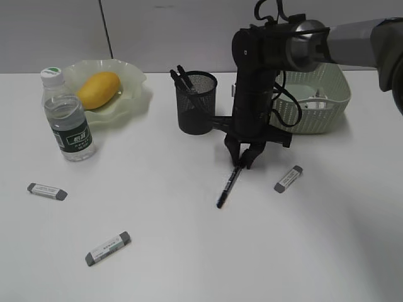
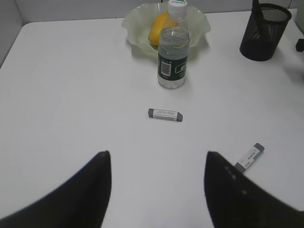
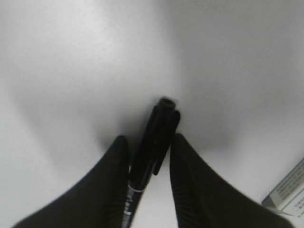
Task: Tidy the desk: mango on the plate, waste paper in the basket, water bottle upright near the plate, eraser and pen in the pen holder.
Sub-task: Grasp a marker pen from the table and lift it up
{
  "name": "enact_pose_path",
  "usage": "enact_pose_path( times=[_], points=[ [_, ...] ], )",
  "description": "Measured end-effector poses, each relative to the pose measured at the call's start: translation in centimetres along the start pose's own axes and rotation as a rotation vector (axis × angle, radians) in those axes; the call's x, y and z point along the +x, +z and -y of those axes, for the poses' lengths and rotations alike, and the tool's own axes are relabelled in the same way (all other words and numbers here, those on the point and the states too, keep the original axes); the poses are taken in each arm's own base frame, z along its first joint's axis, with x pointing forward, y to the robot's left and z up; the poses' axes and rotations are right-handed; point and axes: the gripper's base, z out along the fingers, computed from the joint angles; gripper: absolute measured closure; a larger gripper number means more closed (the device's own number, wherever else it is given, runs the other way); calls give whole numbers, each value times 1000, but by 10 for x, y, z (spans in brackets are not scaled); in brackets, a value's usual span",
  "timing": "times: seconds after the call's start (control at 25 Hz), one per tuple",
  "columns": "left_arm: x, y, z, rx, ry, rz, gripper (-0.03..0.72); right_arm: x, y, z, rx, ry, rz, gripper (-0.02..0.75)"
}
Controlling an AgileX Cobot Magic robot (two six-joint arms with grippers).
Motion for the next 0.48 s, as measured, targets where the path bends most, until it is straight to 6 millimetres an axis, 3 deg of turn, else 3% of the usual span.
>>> enact_pose_path(
  times=[0.2, 0.48],
  points=[
    [0, 0, 0, 0, 0, 0, 219, 0, 0, 0, 0, -49, -1, 585],
    [0, 0, 0, 0, 0, 0, 226, 0, 0, 0, -2, -157, -4, 587]
  ],
)
